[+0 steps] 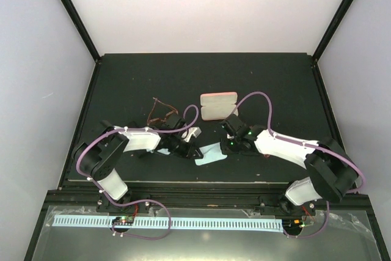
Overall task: Organize the sunglasses
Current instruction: Fold the glasses cleaning cloth at the center of the board, then pick up the glasses cleaning cloth from the center of the board.
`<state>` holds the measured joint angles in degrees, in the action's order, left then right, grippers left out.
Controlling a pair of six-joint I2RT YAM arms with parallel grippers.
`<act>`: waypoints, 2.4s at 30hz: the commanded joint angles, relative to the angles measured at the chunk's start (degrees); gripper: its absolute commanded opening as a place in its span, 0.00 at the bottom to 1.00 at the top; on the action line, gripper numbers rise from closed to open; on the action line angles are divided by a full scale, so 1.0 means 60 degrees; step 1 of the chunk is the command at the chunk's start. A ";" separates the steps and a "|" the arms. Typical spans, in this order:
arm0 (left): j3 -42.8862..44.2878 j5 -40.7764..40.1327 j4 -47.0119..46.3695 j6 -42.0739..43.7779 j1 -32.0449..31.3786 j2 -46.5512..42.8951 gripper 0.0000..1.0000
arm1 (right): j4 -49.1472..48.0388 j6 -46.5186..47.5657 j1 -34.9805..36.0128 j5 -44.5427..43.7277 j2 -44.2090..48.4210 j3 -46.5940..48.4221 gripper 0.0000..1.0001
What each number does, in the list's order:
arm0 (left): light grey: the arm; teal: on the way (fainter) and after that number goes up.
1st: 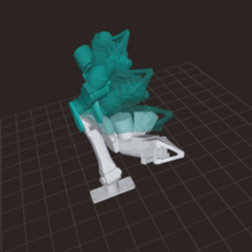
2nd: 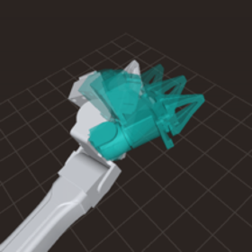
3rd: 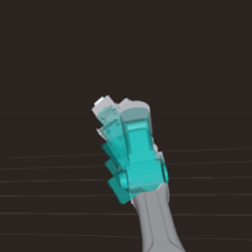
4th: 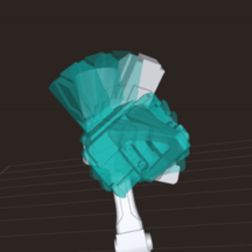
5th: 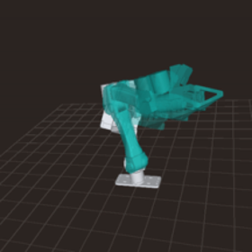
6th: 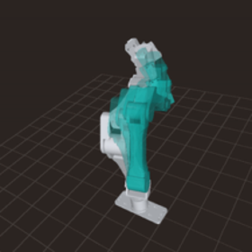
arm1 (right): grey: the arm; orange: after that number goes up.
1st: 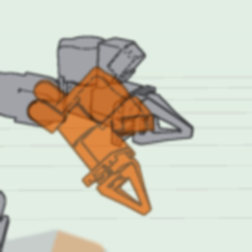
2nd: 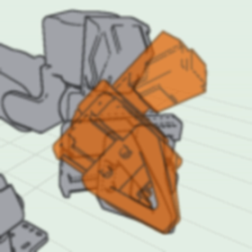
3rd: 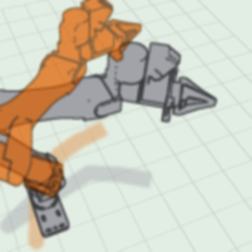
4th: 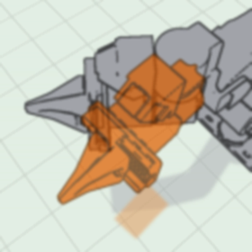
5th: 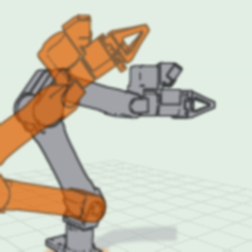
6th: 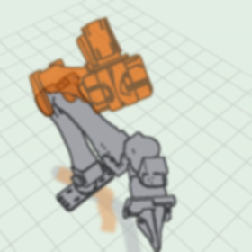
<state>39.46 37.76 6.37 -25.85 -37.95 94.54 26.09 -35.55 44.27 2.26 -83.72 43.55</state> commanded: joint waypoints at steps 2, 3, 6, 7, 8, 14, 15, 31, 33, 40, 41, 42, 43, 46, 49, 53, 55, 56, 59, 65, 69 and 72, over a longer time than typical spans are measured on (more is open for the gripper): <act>-0.0267 0.0666 -0.0274 0.0402 -0.0025 -0.0486 0.28 | -0.0018 -0.0300 -0.0010 -0.0144 0.0476 -0.0090 0.29; -0.0297 0.0693 -0.0258 0.0441 -0.0029 -0.0560 0.28 | -0.0089 -0.0280 -0.0010 -0.0092 0.0470 -0.0062 0.29; -0.0308 0.0746 -0.0263 0.0495 -0.0020 -0.0775 0.26 | -0.0304 -0.0132 -0.0011 0.0105 0.0277 0.0141 0.29; -0.0300 0.0734 -0.0283 0.0488 -0.0017 -0.0816 0.26 | -0.0338 -0.0093 -0.0010 0.0157 0.0161 0.0198 0.28; -0.0283 0.0707 -0.0305 0.0452 -0.0026 -0.0830 0.26 | -0.0373 -0.0060 -0.0007 0.0212 0.0046 0.0298 0.28; -0.0044 0.0628 -0.0710 -0.0159 -0.0036 -0.0486 0.17 | -0.0885 0.0071 0.0081 0.1143 -0.0753 0.0674 0.25; -0.0018 0.0589 -0.0763 -0.0277 -0.0045 -0.0390 0.15 | -0.0971 0.0079 0.0131 0.1305 -0.0876 0.0700 0.25; -0.0496 -0.1075 0.0866 -0.0337 -0.0315 -0.0165 0.09 | -0.0275 -0.0724 0.0251 0.0449 -0.0491 -0.0575 0.22; -0.0677 -0.1369 0.1178 -0.0225 -0.0322 -0.0483 0.08 | 0.0034 -0.0893 0.0261 -0.0011 -0.0160 -0.0674 0.22; -0.0488 -0.1028 0.1336 -0.0077 -0.0320 -0.1675 0.07 | 0.0140 -0.0674 0.0265 -0.0144 0.0134 -0.0133 0.22; -0.0396 -0.0936 0.1195 -0.0157 -0.0319 -0.1811 0.07 | -0.0009 -0.0602 0.0275 0.0051 0.0048 -0.0018 0.22; -0.0289 -0.0857 0.1017 -0.0246 -0.0320 -0.1894 0.07 | -0.0147 -0.0540 0.0291 0.0229 -0.0056 0.0123 0.22; -0.0192 -0.0853 0.0851 -0.0389 -0.0311 -0.1934 0.07 | -0.0311 -0.0481 0.0307 0.0400 -0.0163 0.0253 0.22; 0.0017 -0.1195 0.0257 -0.1006 -0.0319 -0.1880 0.07 | -0.1036 -0.0400 0.0348 0.1105 -0.0603 0.0529 0.22; 0.0103 -0.1546 -0.0388 -0.1589 -0.0320 -0.1502 0.07 | -0.1484 -0.0424 0.0361 0.1507 -0.1237 0.0877 0.21; 0.0245 -0.1871 -0.0482 -0.1851 -0.0318 -0.0773 0.05 | -0.1752 -0.0489 0.0382 0.1598 -0.1787 0.1020 0.19; 0.0200 -0.2016 -0.0477 -0.1860 -0.0310 -0.0526 0.05 | -0.1843 -0.0466 0.0377 0.1534 -0.1939 0.1018 0.19; 0.0184 -0.2056 -0.0469 -0.1848 -0.0323 -0.0422 0.05 | -0.1857 -0.0462 0.0382 0.1466 -0.2000 0.1016 0.19; 0.0156 -0.2298 -0.0258 -0.1816 -0.0321 -0.0203 0.04 | -0.1886 -0.0440 0.0382 0.1228 -0.2210 0.1021 0.19; -0.0010 -0.3212 0.0380 -0.1762 -0.0311 -0.0225 0.04 | -0.1089 -0.0679 0.0381 -0.0406 -0.2323 0.1033 0.19; -0.0084 -0.3645 0.0833 -0.1612 -0.0306 -0.0280 0.04 | -0.0130 -0.0876 0.0365 -0.2292 -0.2185 0.0961 0.21; -0.0071 -0.3634 0.0927 -0.1478 -0.0306 -0.0413 0.04 | 0.0623 -0.1065 0.0369 -0.3510 -0.2070 0.0959 0.27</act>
<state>39.59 21.28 6.37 -36.03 -39.83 92.55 19.77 -40.12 46.85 -3.60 -96.29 50.02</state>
